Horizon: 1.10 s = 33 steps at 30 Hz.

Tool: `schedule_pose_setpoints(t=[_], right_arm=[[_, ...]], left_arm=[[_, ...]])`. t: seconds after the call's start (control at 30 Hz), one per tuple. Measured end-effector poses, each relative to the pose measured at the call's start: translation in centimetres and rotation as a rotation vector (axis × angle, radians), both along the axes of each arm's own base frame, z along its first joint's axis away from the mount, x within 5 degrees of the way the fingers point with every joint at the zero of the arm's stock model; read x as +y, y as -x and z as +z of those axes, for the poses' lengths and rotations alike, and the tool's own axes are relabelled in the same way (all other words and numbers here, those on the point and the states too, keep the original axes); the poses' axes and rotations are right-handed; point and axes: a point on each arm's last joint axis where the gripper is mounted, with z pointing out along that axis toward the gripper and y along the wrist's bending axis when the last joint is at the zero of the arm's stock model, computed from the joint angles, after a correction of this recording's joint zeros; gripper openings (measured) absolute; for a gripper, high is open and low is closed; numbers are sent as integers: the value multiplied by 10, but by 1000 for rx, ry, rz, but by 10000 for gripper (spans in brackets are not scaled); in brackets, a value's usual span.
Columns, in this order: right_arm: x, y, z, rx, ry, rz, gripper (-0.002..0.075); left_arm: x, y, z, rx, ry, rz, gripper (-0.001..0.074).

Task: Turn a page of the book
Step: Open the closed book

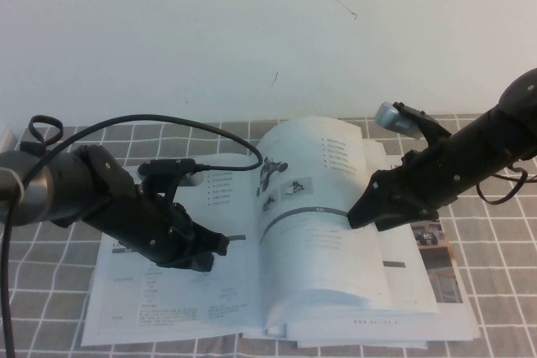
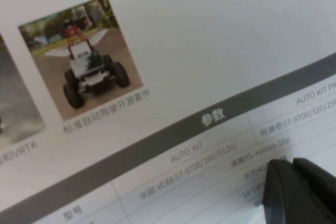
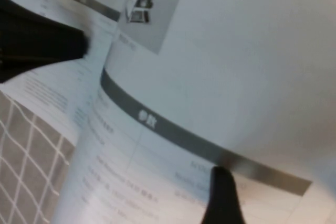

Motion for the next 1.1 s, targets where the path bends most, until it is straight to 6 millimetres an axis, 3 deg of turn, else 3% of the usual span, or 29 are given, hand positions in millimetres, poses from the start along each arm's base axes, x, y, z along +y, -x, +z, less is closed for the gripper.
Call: schedule_pose_setpoints(t=[0.5, 0.87, 1.1], right_arm=[[15, 0, 19, -7, -225, 0, 461], [25, -8, 65, -48, -362, 117, 461], [29, -10, 73, -59, -434, 102, 461]], left_arm=[[0, 0, 0, 0, 5, -2, -4], [0, 0, 0, -1, 4, -3, -4], [0, 0, 0, -2, 4, -5, -4]])
